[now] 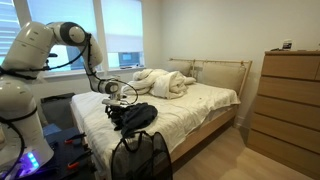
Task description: Pick the socks on the bed and put them in the bag
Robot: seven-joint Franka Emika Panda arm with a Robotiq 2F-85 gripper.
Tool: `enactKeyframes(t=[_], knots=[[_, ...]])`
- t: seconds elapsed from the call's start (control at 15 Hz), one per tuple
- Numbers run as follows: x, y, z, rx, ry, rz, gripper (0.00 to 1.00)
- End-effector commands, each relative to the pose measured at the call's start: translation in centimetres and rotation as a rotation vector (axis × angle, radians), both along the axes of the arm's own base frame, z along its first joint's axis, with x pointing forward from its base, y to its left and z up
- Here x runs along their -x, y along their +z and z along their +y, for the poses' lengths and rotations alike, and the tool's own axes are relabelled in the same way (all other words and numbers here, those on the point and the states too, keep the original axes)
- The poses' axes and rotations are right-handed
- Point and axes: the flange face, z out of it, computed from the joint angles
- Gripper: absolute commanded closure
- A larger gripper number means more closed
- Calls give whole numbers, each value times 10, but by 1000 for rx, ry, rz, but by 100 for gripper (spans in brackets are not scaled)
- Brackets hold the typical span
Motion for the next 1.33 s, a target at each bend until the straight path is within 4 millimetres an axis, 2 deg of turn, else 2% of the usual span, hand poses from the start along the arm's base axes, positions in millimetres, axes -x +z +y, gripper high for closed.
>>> enactKeyframes(t=[0.0, 0.4, 0.47, 0.6, 1.0, 1.13, 1.27], knots=[[-6, -22, -5, 30, -10, -125, 0], [-10, -53, -20, 82, -25, -238, 0], [-8, -55, -20, 78, -34, -221, 25], [-8, -56, -19, 69, -48, -202, 34], [-19, -43, -22, 53, -105, -204, 80], [-23, -25, -27, 50, -142, -171, 95], [-28, 5, -33, 29, -181, -133, 100]])
